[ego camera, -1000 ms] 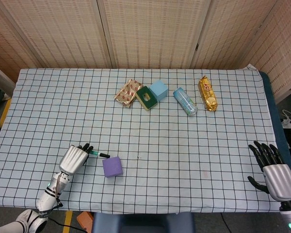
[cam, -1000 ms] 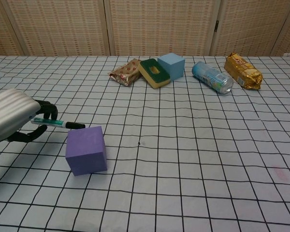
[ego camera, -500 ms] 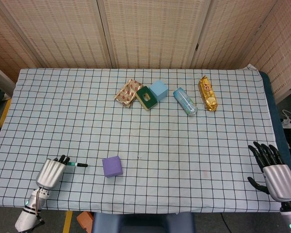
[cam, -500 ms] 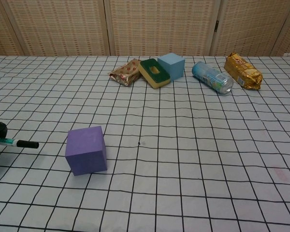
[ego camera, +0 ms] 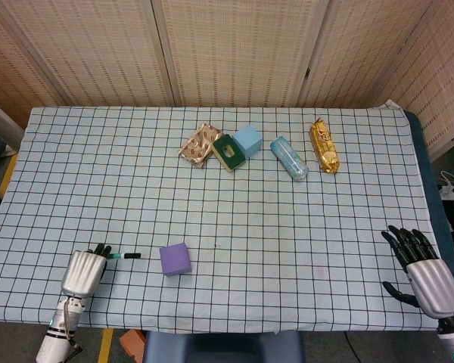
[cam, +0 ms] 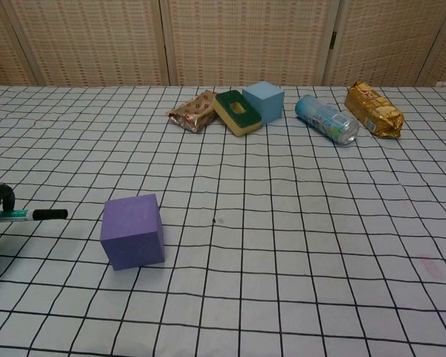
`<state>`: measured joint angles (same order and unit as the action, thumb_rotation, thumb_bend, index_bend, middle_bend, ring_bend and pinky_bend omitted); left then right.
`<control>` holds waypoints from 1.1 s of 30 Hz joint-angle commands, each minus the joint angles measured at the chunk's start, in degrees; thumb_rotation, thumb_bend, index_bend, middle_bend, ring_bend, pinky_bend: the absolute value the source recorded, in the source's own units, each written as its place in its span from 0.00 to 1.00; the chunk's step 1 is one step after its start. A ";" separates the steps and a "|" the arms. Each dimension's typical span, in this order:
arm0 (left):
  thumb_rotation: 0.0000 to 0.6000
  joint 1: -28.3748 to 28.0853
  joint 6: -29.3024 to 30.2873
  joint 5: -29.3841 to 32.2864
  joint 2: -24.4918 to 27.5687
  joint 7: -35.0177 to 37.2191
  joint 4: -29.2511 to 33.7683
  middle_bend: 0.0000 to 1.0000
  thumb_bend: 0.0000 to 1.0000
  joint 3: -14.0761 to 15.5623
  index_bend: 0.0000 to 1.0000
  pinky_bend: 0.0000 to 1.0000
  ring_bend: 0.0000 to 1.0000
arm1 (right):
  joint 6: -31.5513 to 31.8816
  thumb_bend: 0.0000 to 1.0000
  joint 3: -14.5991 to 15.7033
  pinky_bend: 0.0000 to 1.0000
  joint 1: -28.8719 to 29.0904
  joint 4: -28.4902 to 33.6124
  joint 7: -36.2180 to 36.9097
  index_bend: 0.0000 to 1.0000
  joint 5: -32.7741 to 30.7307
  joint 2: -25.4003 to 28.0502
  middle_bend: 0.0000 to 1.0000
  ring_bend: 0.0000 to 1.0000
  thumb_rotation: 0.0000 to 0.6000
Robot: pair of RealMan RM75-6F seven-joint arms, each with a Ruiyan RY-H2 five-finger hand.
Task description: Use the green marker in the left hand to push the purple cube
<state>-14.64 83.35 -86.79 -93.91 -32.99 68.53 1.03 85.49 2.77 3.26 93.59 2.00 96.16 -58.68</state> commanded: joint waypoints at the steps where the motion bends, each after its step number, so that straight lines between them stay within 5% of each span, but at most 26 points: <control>1: 1.00 0.18 -0.35 0.71 -1.08 -3.36 2.57 0.86 0.68 -0.87 0.82 0.99 0.77 | 0.13 0.12 0.10 0.00 -0.06 -0.12 0.39 0.00 0.21 0.20 0.00 0.00 1.00; 33: 1.00 -7.83 -9.25 1.28 -10.25 -11.81 7.54 0.87 0.68 -5.42 0.82 0.99 0.77 | 1.19 0.12 -0.07 0.00 -0.35 -0.52 3.15 0.00 0.34 1.21 0.00 0.00 1.00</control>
<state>-22.17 74.39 -85.55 -103.87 -44.49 75.94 -4.20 86.65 2.73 2.95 93.08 5.12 96.54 -57.51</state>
